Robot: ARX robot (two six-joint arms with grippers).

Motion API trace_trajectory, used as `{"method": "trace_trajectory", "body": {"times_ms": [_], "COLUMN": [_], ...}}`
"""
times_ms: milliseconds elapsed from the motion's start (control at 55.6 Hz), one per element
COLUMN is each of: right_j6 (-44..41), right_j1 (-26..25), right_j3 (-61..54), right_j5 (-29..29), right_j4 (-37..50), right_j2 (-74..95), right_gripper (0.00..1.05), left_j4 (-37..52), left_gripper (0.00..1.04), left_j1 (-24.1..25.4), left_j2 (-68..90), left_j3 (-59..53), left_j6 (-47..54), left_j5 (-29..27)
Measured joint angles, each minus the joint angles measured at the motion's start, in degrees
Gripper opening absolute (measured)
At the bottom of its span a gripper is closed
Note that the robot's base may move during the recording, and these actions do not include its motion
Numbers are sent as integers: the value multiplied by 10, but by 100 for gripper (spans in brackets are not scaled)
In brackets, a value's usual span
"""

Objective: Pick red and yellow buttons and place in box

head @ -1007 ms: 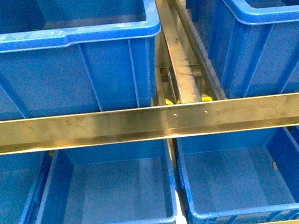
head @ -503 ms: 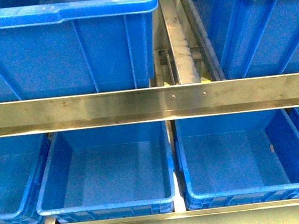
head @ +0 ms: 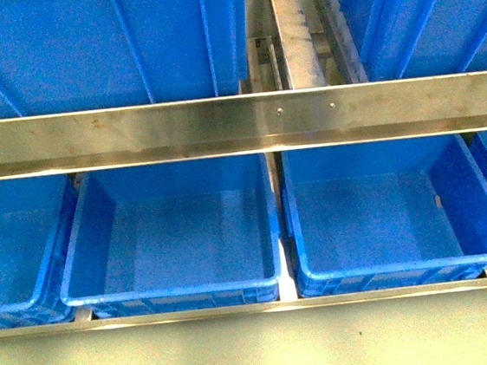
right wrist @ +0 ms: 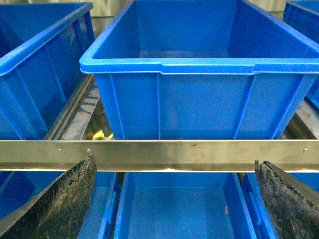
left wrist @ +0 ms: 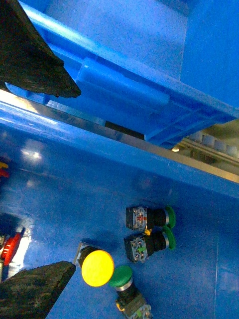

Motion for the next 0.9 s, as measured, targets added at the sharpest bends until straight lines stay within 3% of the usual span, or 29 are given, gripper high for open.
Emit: {"method": "trace_trajectory", "body": {"times_ms": [360,899], "right_j6": [0,0], "right_j1": [0,0], "right_j3": [0,0], "right_j5": [0,0], "right_j4": [0,0], "right_j2": [0,0], "right_gripper": [97,97], "left_j4": [43,-25], "left_gripper": [97,97], "left_j1": [-22,-48], "left_j2": [97,197], "left_j3": [49,165], "left_j6": [31,-3], "left_j5": [19,-12]}}
